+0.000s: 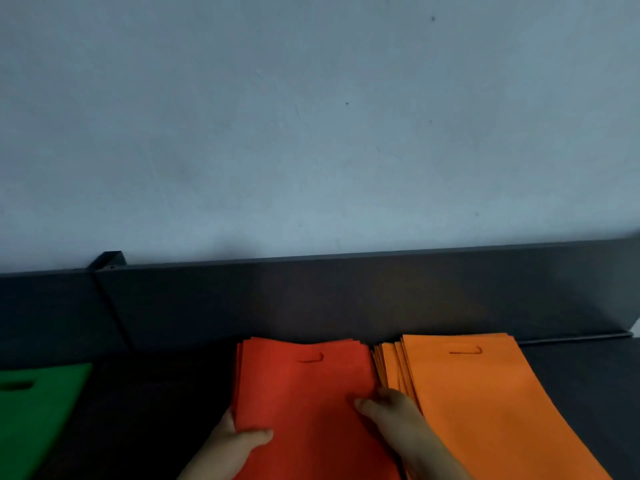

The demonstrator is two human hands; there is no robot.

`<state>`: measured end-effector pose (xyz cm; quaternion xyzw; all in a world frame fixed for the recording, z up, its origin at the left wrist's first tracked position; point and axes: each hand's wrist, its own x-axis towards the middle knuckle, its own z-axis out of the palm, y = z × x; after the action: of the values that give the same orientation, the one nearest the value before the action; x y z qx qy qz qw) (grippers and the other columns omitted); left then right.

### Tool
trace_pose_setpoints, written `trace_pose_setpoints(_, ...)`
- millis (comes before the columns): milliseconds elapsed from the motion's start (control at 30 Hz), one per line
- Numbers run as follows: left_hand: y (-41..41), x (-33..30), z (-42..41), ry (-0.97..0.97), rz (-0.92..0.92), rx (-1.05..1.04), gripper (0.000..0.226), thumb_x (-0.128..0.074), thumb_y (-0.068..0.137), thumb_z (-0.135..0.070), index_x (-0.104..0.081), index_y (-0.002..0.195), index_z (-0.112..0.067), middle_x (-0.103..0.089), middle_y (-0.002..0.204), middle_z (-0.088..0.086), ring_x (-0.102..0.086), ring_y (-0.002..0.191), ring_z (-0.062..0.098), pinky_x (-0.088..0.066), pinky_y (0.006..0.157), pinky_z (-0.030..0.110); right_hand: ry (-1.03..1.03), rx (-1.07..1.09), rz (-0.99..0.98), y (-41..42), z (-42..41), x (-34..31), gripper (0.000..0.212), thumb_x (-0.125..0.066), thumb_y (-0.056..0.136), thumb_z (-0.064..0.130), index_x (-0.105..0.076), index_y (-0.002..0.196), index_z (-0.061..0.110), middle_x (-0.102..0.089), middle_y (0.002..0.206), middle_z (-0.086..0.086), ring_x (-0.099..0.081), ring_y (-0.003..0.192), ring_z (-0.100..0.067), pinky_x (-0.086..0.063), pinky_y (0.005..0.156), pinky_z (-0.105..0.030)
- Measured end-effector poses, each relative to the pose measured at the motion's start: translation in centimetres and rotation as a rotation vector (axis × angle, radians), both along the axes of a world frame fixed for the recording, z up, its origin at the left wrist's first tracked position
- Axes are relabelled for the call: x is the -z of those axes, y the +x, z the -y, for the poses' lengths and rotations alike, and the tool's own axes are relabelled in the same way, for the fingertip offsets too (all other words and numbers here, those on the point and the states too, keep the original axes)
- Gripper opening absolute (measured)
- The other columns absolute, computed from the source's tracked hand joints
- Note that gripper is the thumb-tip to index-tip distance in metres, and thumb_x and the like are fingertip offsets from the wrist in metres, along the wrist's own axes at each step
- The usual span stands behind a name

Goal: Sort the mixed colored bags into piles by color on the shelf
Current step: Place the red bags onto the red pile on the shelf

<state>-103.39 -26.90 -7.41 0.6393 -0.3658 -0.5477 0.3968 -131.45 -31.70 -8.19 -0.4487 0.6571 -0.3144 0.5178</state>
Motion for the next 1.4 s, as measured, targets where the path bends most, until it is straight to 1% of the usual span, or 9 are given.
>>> trace_pose_setpoints(167,-0.9,0.7,0.2,0.018,0.084,-0.020,0.087,-0.080,0.051,-0.007,-0.059,0.135,-0.015,-0.076,0.103,0.003,-0.071,0.095,0.019,-0.050,0.077,0.028,-0.074,-0.078,-0.088,0.2,-0.5,-0.5,0.046,-0.077,0.092,0.040,-0.060,0.131,0.024,-0.064,0.103,0.015,-0.062,0.093,-0.003,-0.048,0.082,-0.021)
trace_pose_setpoints(333,-1.7,0.7,-0.5,-0.025,0.307,-0.079,0.070,-0.082,0.071,-0.013,-0.057,0.134,-0.030,-0.073,0.106,-0.007,-0.069,0.094,0.009,-0.049,0.083,0.026,-0.139,-0.125,-0.240,0.8,-1.2,-0.4,0.084,-0.075,0.088,0.053,-0.046,0.156,0.013,-0.060,0.148,-0.004,-0.058,0.133,-0.019,-0.045,0.111,-0.028)
trace_pose_setpoints(433,-2.0,0.9,-0.5,-0.008,0.314,-0.089,0.067,-0.083,0.067,-0.017,-0.060,0.130,-0.023,-0.074,0.103,-0.003,-0.071,0.092,0.013,-0.051,0.088,0.031,-0.147,-0.182,-0.336,1.2,-1.5,0.2,0.089,-0.074,0.081,0.059,-0.046,0.154,0.018,-0.060,0.146,-0.003,-0.057,0.135,-0.021,-0.045,0.115,-0.033)
trace_pose_setpoints(567,-1.9,0.8,0.3,0.068,0.119,-0.094,0.067,-0.081,0.052,-0.020,-0.066,0.117,-0.020,-0.078,0.098,0.006,-0.075,0.087,0.023,-0.056,0.076,0.034,-0.130,-0.165,-0.346,0.7,-0.8,0.8,0.091,-0.069,0.069,0.070,-0.056,0.144,0.020,-0.065,0.134,-0.001,-0.063,0.123,-0.018,-0.050,0.109,-0.035)
trace_pose_setpoints(700,-2.4,0.7,0.4,0.015,0.175,-0.034,0.075,-0.085,0.063,-0.013,-0.057,0.133,-0.024,-0.074,0.108,-0.001,-0.072,0.096,0.016,-0.054,0.089,0.035,-0.099,-0.131,-0.336,0.0,-0.4,1.2,0.090,-0.067,0.065,0.073,-0.061,0.138,0.020,-0.069,0.122,0.004,-0.067,0.113,-0.015,-0.053,0.103,-0.035)
trace_pose_setpoints(900,-1.8,-1.7,-1.0,-0.135,0.153,-0.039,0.067,-0.084,0.065,-0.006,-0.061,0.122,-0.032,-0.078,0.107,0.000,-0.074,0.093,0.012,-0.053,0.086,0.031,-0.137,-0.088,-0.352,0.6,-1.7,0.4,0.087,-0.079,0.086,0.052,-0.044,0.156,0.015,-0.056,0.149,-0.003,-0.054,0.137,-0.019,-0.042,0.118,-0.033)
trace_pose_setpoints(1067,2.1,-6.0,-2.7,-0.263,-0.036,0.001,0.094,-0.093,0.049,-0.023,-0.055,0.135,-0.033,-0.075,0.119,0.001,-0.073,0.108,0.020,-0.052,0.092,0.038,-0.123,0.044,-0.007,0.6,-1.6,-1.4,0.114,-0.088,0.074,0.062,-0.032,0.163,0.018,-0.051,0.155,0.000,-0.052,0.143,-0.021,-0.043,0.119,-0.042)
trace_pose_setpoints(1200,2.7,-7.8,-3.3,-0.281,-0.032,0.022,0.095,-0.093,0.057,-0.022,-0.048,0.137,-0.047,-0.073,0.120,-0.005,-0.072,0.108,0.017,-0.055,0.086,0.036,0.014,-0.150,0.520,1.4,-2.0,-4.3,0.052,-0.080,0.090,0.035,-0.065,0.135,0.014,-0.077,0.127,-0.012,-0.075,0.116,-0.031,-0.057,0.104,-0.051)
trace_pose_setpoints(1400,0.6,-8.5,-3.2,-0.382,0.127,-0.132,0.062,-0.080,0.086,-0.010,-0.053,0.127,-0.048,-0.073,0.110,-0.005,-0.072,0.099,0.011,-0.054,0.082,0.031,-0.334,-0.116,0.365,2.1,-3.4,-8.3,0.030,-0.084,0.083,0.024,-0.080,0.111,0.013,-0.084,0.104,-0.005,-0.080,0.099,-0.025,-0.064,0.076,-0.029)
